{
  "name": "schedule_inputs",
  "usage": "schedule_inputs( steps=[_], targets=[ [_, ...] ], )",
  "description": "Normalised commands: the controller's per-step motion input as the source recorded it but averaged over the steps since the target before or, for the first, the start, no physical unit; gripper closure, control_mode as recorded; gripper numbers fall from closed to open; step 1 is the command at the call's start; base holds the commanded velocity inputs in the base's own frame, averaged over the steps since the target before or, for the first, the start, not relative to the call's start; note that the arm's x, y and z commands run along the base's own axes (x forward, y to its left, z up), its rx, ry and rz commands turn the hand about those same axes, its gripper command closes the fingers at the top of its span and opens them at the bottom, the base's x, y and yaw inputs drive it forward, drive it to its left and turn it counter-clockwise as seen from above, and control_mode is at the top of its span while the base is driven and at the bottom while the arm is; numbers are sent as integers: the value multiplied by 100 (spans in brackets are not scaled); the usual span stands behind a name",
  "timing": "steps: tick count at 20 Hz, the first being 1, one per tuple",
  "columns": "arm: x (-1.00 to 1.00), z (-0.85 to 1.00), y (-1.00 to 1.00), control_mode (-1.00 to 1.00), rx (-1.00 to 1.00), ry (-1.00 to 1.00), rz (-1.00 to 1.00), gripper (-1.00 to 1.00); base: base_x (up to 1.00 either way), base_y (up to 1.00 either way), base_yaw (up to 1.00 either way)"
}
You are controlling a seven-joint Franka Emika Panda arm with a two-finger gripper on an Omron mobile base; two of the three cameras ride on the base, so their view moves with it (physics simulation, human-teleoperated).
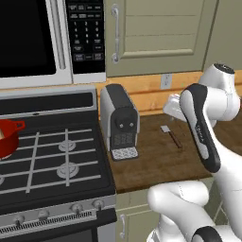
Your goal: Put the sweet potato and tomato in the pot. Retrieve the spatula and lightly stir the vegetables in the pot.
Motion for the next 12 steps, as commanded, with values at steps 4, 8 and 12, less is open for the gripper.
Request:
schedule_inputs(
  steps=[4,8,12],
  targets=[
    [-19,-3,-13,-100,44,0,-67,-100,0,0,0],
    [0,-14,0,-100,37,0,-79,-100,0,0,0],
    [0,-9,0,-100,36,2,-77,-100,0,0,0]
  ],
)
